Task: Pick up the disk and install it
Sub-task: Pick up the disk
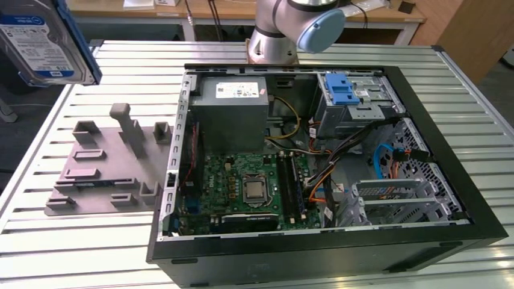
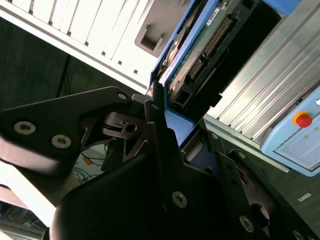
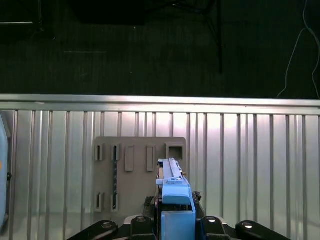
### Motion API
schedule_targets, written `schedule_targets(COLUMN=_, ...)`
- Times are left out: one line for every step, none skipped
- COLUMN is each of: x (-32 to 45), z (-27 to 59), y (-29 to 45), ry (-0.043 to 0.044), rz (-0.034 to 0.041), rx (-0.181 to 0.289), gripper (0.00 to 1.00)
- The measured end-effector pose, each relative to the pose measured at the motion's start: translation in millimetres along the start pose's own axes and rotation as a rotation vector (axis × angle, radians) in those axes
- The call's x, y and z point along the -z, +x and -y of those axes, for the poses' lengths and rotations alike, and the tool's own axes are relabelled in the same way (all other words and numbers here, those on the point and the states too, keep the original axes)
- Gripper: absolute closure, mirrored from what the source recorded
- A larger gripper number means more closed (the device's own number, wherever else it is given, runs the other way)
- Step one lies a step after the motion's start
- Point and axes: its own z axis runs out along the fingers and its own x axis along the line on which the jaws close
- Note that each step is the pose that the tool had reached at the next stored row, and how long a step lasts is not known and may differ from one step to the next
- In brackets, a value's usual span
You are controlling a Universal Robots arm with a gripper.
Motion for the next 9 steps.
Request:
schedule_targets(x=0.1, z=3.2, y=0.7, ry=-0.0001, rz=0.0, rx=0.0, gripper=0.64)
schedule_targets(x=0.2, z=6.2, y=1.4, ry=-0.0002, rz=0.0001, rx=0.0, gripper=0.64)
schedule_targets(x=0.3, z=8.9, y=1.9, ry=-0.0003, rz=0.0001, rx=0.0, gripper=0.64)
schedule_targets(x=0.4, z=11.3, y=2.3, ry=-0.0005, rz=0.0001, rx=0.0, gripper=0.64)
schedule_targets(x=0.5, z=13.5, y=2.7, ry=-0.0006, rz=0.0, rx=0.0, gripper=0.64)
schedule_targets(x=0.6, z=15.6, y=3.0, ry=-0.0007, rz=0.0001, rx=0.0, gripper=0.64)
schedule_targets(x=0.6, z=17.6, y=3.3, ry=-0.0007, rz=0.0001, rx=0.0, gripper=0.64)
schedule_targets(x=0.8, z=19.2, y=3.5, ry=-0.0009, rz=0.0, rx=0.0, gripper=0.64)
schedule_targets(x=0.7, z=20.4, y=3.6, ry=-0.0007, rz=0.0001, rx=0.0, gripper=0.64)
